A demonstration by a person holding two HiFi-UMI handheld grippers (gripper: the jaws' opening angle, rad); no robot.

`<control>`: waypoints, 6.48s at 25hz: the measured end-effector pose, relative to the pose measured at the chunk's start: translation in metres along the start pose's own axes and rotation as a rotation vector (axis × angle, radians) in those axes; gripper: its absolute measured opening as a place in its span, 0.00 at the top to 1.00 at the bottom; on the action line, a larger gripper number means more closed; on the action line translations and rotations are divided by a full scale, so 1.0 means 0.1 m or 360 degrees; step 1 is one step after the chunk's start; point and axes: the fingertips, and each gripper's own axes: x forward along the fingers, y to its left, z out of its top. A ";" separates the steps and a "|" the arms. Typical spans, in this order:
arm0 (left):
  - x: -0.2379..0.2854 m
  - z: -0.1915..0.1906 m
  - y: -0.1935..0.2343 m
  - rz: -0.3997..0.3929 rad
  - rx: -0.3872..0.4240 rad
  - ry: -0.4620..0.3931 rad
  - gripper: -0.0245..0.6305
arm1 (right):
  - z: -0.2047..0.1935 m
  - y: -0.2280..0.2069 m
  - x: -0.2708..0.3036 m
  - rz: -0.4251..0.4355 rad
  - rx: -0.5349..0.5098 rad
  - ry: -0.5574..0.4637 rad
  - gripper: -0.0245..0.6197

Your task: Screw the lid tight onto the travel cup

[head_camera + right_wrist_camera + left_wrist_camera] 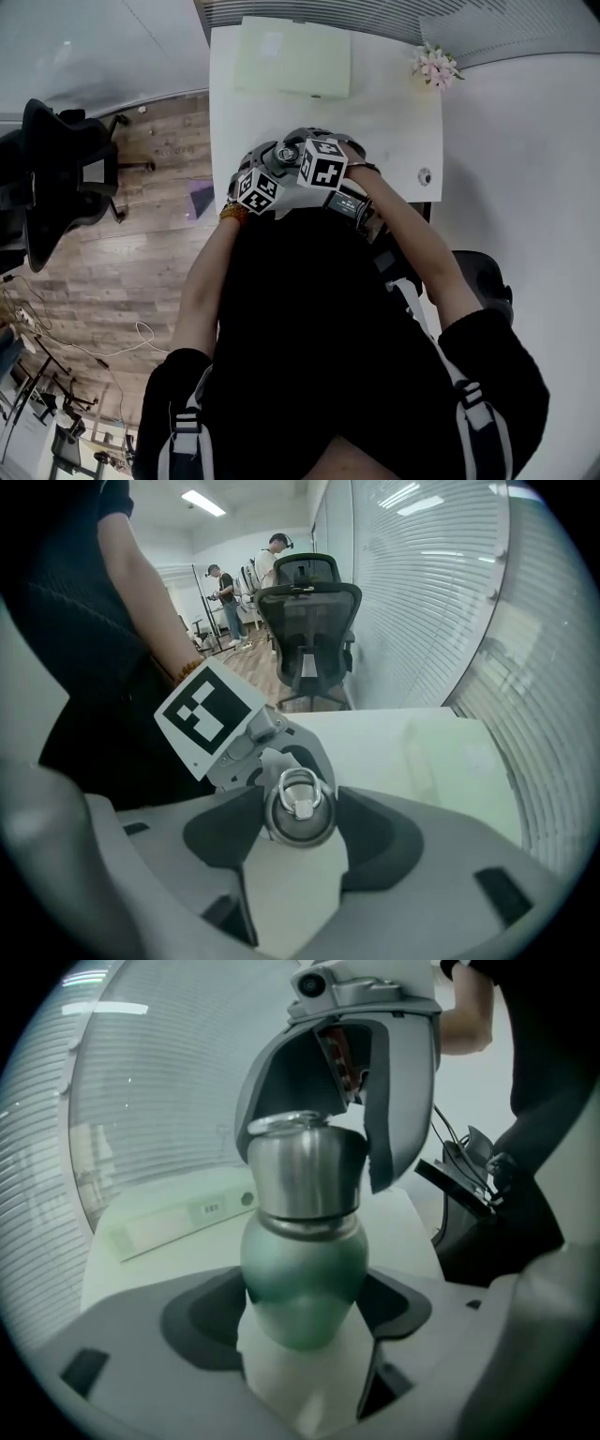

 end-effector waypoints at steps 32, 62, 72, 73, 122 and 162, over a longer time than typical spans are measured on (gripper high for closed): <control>0.07 0.45 0.05 -0.0073 -0.0092 -0.0061 0.40 | -0.24 -0.26 -0.14 -0.0175 0.0164 0.0068 0.53; 0.12 0.39 0.08 -0.0355 0.0308 0.0102 0.42 | -0.12 -0.28 -0.20 -0.0025 -0.0077 -0.0260 0.49; 0.11 0.28 0.08 0.0125 -0.0103 0.0085 0.41 | -0.06 -0.49 -0.20 -0.0388 0.0789 -0.0414 0.46; 0.12 0.27 0.10 0.0127 -0.0100 0.0102 0.41 | -0.08 -0.51 -0.19 -0.0409 0.0818 -0.0393 0.46; 0.16 0.23 0.10 0.0071 -0.0134 0.0047 0.43 | -0.19 -0.46 -0.13 -0.0586 0.1023 -0.0386 0.53; 0.14 0.13 0.14 0.0109 0.0059 0.0110 0.47 | -0.19 -0.48 -0.13 -0.0570 0.0947 -0.0463 0.56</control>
